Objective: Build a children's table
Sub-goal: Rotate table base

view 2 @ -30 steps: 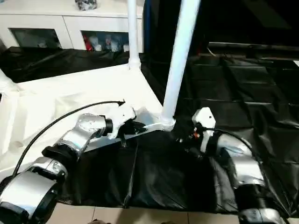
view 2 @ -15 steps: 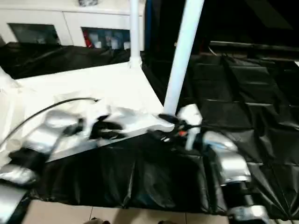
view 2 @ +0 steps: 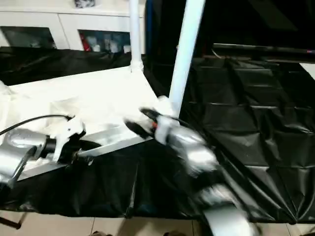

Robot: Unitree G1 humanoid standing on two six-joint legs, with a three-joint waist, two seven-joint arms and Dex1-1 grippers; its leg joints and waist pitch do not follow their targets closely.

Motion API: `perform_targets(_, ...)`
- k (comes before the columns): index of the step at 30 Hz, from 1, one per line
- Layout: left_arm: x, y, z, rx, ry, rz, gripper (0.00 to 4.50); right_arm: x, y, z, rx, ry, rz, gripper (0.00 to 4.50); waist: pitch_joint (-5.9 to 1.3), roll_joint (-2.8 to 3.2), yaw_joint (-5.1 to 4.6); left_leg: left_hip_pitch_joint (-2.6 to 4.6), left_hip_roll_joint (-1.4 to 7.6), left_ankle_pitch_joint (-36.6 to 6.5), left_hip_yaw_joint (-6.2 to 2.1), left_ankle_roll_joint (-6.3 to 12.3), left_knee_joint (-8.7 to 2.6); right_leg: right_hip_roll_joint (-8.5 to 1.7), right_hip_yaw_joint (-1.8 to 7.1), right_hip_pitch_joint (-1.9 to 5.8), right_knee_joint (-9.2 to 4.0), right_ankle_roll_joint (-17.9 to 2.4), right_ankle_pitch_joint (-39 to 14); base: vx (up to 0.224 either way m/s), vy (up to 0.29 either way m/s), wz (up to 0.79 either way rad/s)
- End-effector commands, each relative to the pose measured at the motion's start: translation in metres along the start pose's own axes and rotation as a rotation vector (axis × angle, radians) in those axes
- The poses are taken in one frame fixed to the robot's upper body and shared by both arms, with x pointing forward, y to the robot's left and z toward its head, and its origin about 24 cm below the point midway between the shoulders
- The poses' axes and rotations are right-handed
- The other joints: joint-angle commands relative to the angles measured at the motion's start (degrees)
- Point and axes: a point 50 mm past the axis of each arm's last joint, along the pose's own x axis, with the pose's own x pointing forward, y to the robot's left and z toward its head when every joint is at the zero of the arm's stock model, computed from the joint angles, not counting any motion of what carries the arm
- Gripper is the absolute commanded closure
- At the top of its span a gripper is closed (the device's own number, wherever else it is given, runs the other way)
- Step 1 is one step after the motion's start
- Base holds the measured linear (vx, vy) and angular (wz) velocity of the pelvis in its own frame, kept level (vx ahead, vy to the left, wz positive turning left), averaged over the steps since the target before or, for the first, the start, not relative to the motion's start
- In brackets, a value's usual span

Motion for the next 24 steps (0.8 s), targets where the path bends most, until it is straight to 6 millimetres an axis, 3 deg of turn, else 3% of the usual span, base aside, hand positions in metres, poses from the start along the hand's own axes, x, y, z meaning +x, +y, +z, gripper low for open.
perform_targets(1,-0.001,-0.003,-0.001,0.007,0.027,0.017,1.19,0.005,-0.008,0.002,0.009,-0.007,-0.137,0.70,-3.74,0.40,-0.31,1.51,1.99,-10.34,-0.97,-1.31,-4.22,-4.44,3.21,2.10,-2.99,-12.98,-10.23,0.000,0.000,0.00)
perform_targets(2,-0.001,-0.004,-0.001,0.003,0.030,0.023,1.19,0.006,-0.009,0.003,0.009,-0.008,-0.167,0.70,-3.80,0.54,-0.25,1.42,1.93,-9.78,-1.02,-1.47,-4.23,-4.47,3.18,2.21,-2.77,-13.14,-9.72,0.000,0.000,0.00)
perform_targets(3,-0.002,-0.006,-0.004,0.009,0.046,0.034,1.09,0.008,-0.015,0.004,0.010,-0.009,-0.277,0.70,-3.82,0.24,-0.15,1.67,1.93,-9.76,-0.82,-1.60,-4.17,-4.34,3.17,2.06,-2.87,-13.11,-9.03,0.000,0.000,0.00)
perform_targets(4,-0.002,-0.005,-0.004,0.010,0.047,0.039,1.00,0.008,-0.017,0.004,0.012,-0.007,-0.297,0.70,-3.78,0.47,-0.08,1.61,1.80,-9.59,-0.86,-1.93,-4.22,-4.25,3.14,2.18,-2.70,-13.03,-8.61,0.000,0.000,0.00)
perform_targets(6,-0.004,-0.003,-0.006,0.020,0.054,0.088,0.87,0.007,-0.024,0.005,0.008,-0.001,-0.386,0.70,-3.75,-0.09,-0.15,1.61,1.73,-10.17,-0.74,-2.33,-4.19,-4.13,3.13,2.20,-2.63,-12.09,-8.17,0.000,0.000,0.00)
perform_targets(9,-0.006,0.002,-0.010,0.036,0.067,0.155,0.57,0.003,-0.035,0.006,0.038,0.002,-0.475,0.70,-3.69,-0.07,-0.18,1.55,1.68,-11.73,-0.85,-2.45,-4.19,-4.21,3.18,2.22,-2.74,-11.53,-9.64,0.000,0.000,0.00)
perform_targets(10,-0.008,0.005,-0.008,0.045,0.060,0.198,0.42,-0.003,-0.046,0.006,0.053,0.005,-0.540,0.70,-3.60,-0.17,0.00,1.93,1.68,-13.72,-0.71,-2.74,-4.06,-4.18,3.31,1.80,-3.00,-10.95,-11.90,0.000,0.000,0.00)
perform_targets(14,-0.011,0.009,-0.005,0.052,0.047,0.244,0.13,-0.013,-0.059,0.005,0.036,0.017,-0.623,0.70,-3.40,-0.22,0.64,2.37,1.68,-15.33,-0.56,-3.24,-4.00,-3.98,3.31,1.36,-3.28,-10.26,-13.87,0.000,0.000,0.00)
perform_targets(17,-0.011,0.010,-0.001,0.071,0.028,0.260,0.01,-0.025,-0.074,0.003,0.049,0.018,-0.704,0.70,-3.35,0.14,1.25,2.78,1.70,-17.37,-0.55,-3.99,-3.90,-3.93,3.35,0.92,-3.45,-9.59,-15.77,0.000,0.000,0.00)
perform_targets(24,0.002,0.016,0.013,0.110,-0.038,0.347,0.01,-0.057,-0.108,0.006,0.002,0.021,-0.846,0.70,-3.90,-0.36,1.76,1.31,1.30,-13.26,-0.61,-3.15,-3.49,-3.78,3.40,2.05,-2.47,-9.59,-10.16,0.000,0.000,0.00)
